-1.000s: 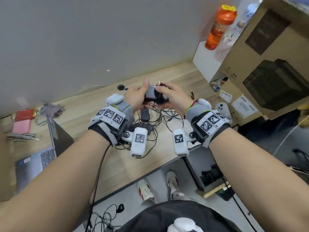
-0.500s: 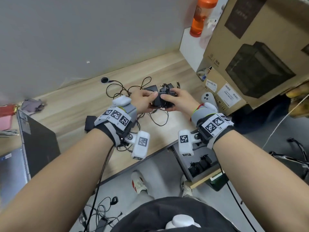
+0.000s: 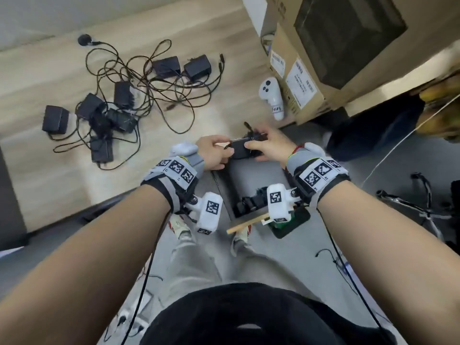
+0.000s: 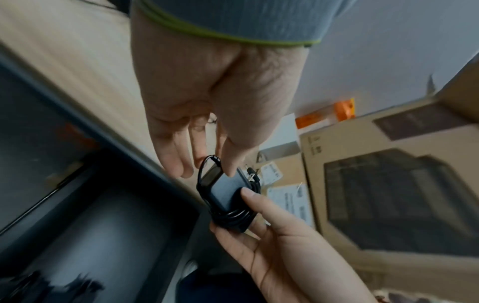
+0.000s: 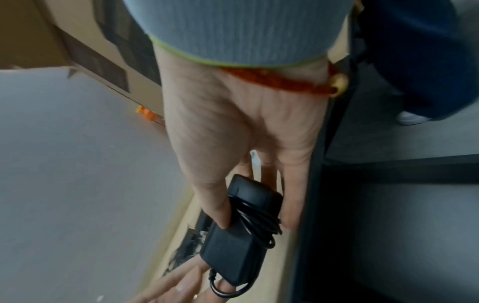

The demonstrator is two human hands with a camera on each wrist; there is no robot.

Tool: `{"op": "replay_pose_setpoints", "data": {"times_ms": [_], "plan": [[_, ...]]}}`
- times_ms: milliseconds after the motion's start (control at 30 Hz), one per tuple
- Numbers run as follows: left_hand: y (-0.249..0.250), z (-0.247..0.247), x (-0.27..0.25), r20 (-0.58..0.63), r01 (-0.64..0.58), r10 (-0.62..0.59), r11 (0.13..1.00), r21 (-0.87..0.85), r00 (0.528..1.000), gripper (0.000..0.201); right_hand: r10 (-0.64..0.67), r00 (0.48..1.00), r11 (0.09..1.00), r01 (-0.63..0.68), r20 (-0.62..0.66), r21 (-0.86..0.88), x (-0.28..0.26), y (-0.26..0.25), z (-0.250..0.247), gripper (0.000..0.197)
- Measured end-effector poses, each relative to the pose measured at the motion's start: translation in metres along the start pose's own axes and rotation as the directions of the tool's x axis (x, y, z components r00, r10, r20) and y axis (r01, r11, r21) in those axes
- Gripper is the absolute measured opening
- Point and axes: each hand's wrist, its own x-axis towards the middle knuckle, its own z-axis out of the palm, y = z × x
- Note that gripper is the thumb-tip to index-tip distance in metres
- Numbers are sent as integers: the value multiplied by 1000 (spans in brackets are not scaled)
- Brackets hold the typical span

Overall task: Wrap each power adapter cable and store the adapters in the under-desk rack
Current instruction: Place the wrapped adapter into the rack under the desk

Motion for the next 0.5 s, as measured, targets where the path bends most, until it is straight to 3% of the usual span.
{"op": "replay_pose_setpoints", "data": {"times_ms": [133, 267, 367, 500], "plan": [[-43, 44, 18, 68, 29, -34, 996, 80, 997, 41, 83, 997, 958, -81, -3, -276, 13, 67, -18, 62], [-92, 76, 43, 62, 66, -84, 968, 241, 995, 29, 182, 982, 896, -182, -40, -405, 32, 133, -25, 62], [-137, 100, 74, 177, 111, -167, 952, 287, 970, 19, 222, 971, 855, -238, -89, -461, 56, 182, -27, 56], [-169, 131, 94, 186, 127, -226, 893, 431, 956, 39, 237, 963, 790, -270, -131, -551, 77, 227, -30, 48]]}}
